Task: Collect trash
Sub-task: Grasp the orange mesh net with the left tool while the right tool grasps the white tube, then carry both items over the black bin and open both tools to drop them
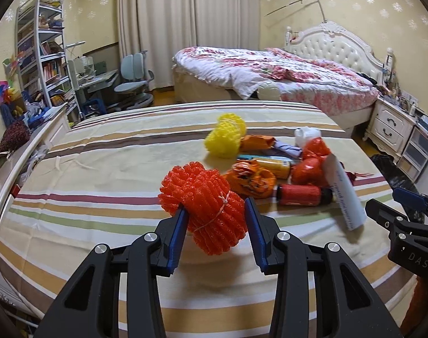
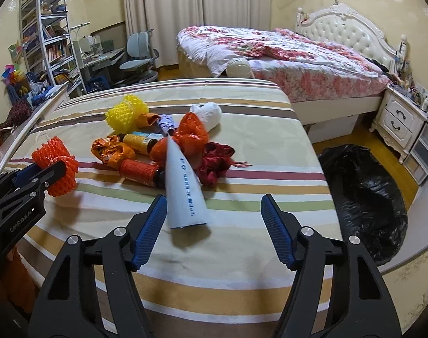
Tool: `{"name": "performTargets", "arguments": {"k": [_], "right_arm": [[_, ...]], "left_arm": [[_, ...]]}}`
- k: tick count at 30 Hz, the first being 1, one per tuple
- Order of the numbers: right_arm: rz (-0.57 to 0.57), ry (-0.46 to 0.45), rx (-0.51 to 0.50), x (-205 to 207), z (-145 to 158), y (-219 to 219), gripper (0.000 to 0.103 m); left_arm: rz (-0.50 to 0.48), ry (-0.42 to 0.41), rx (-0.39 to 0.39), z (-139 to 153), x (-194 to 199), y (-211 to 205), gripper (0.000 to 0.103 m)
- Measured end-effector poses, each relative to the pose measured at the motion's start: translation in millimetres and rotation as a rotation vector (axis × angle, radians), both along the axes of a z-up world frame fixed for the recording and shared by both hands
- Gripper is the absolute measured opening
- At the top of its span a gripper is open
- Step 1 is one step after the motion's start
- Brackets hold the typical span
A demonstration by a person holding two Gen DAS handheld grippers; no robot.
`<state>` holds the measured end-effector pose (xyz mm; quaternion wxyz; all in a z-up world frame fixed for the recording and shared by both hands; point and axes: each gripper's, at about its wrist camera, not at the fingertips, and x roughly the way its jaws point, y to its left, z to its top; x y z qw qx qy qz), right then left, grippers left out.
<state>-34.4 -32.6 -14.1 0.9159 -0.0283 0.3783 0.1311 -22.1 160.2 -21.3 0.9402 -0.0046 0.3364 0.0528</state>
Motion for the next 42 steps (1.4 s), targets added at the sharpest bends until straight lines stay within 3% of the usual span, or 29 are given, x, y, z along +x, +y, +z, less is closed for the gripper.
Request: {"name": "performTargets", "arguments": {"k": [5,7,10,15,28,42], "right_arm": [[0.047,0.031,-0.007,8.8,-10.7,19.4,0.056],[0.061,0.05,-0.002,10.6,-15.3,23.2,0.049],[0.073,0.07,0.002,11.9,-22.1,26.6,0.03],[0.072,0.053,0.016,5.6,-19.5,21.6,0.017],[-0.032,-0.041,0.022,-13.5,8.2,-30.1,0.015],[-0.317,-0.082,-0.003,10.0,10.9,-147.6,0.015]], "left_arm": [[0.024,0.0,-0.01,-4.0,0.5,13.0,0.041],[0.029,0.007,-0.018,-6.5,1.1,15.9,0.041],[0.032,0.013,-0.027,-8.6,0.4,17.6,0.041],[0.032,0.005,-0.036,-6.0,0.5,15.0,0.041],[-0.068,-0.062,-0.05,22.5,3.1,-30.1,0.041],[-0.313,-0.11,-0.07,37.4,51.5,-150.0,0.041]]}}
